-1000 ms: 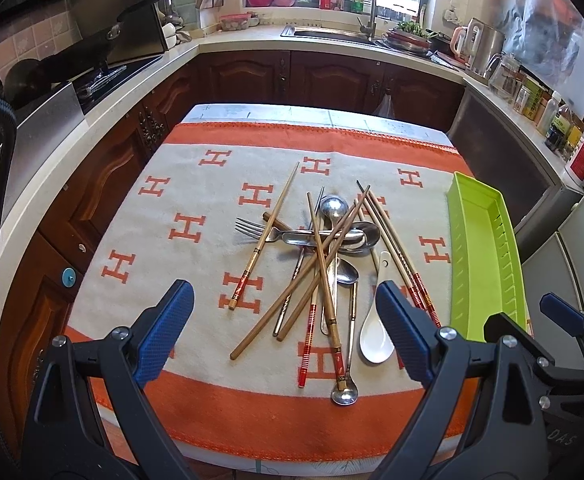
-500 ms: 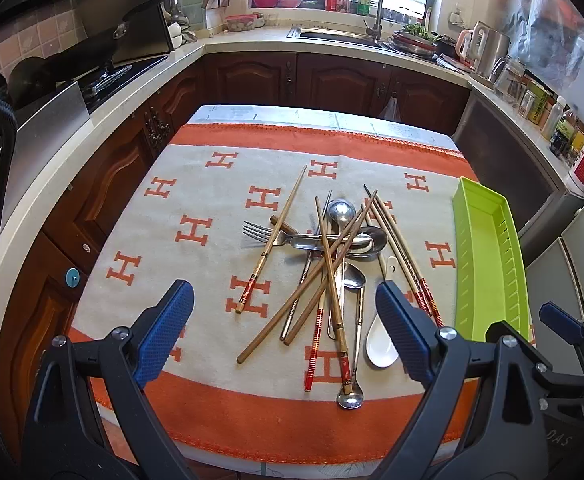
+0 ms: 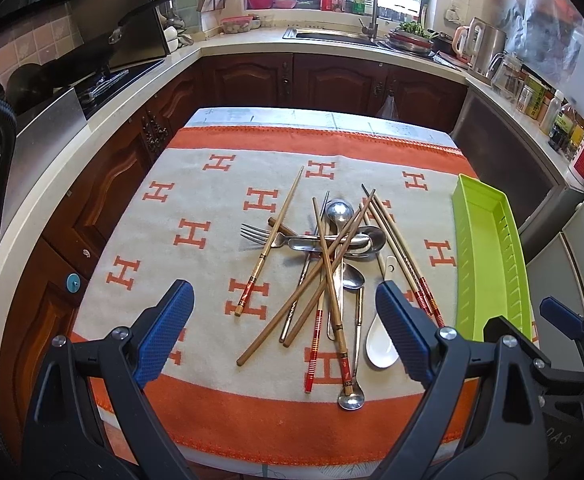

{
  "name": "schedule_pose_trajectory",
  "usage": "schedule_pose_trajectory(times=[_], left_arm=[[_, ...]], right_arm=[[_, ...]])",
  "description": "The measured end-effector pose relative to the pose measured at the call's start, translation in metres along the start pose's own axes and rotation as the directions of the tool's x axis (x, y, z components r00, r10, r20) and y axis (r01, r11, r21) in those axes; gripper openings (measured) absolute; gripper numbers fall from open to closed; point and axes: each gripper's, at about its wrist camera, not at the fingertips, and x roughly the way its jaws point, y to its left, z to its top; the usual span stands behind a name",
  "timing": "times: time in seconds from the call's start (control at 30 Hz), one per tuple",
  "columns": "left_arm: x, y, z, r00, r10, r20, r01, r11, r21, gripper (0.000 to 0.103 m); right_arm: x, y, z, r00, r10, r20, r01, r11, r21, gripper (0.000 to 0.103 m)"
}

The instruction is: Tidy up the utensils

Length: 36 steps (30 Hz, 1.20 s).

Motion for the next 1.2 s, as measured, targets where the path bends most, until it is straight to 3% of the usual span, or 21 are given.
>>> schedule_pose_trajectory(times=[0.37,0.47,0.63,0.83,1.03,1.2], left_arm=[[0.011,-0.008,0.002,0.999,-0.001,-0.038,0.002,1.000,0.024,0.091],[0.019,-0.012,0.003,0.998,-0.028,-0.058,0.030,0.999,0.038,0.092],[0.031,-0.018,0.007,0.996,-0.063,-0.071,0.066,0.996,0.052,0.091],[0.050,-0.018,0.018,0.997,-0.048,-0.064,0.053,0.995,0.086,0.091],[0.084,-0.001,0.031,0.988,-0.100,-0.117,0.101,0.995,0.008,0.083],[0.106,0.022,0.041,0.981,-0.142,-0.132,0.136,0.989,-0.052,0.078]], right_arm=[[0.010,-0.011,0.007,1.000,0.017,-0.025,-0.016,0.999,0.027,0.102],[0.014,-0.015,0.010,1.000,0.015,-0.027,-0.014,0.999,0.036,0.101],[0.027,-0.020,0.016,0.998,0.022,-0.051,-0.020,0.999,0.040,0.088],[0.055,-0.029,0.035,0.995,0.034,-0.092,-0.032,0.999,0.020,0.078],[0.106,-0.033,0.070,0.982,0.069,-0.177,-0.070,0.998,0.002,0.054],[0.147,-0.029,0.093,0.968,0.103,-0.229,-0.108,0.994,-0.009,0.045]])
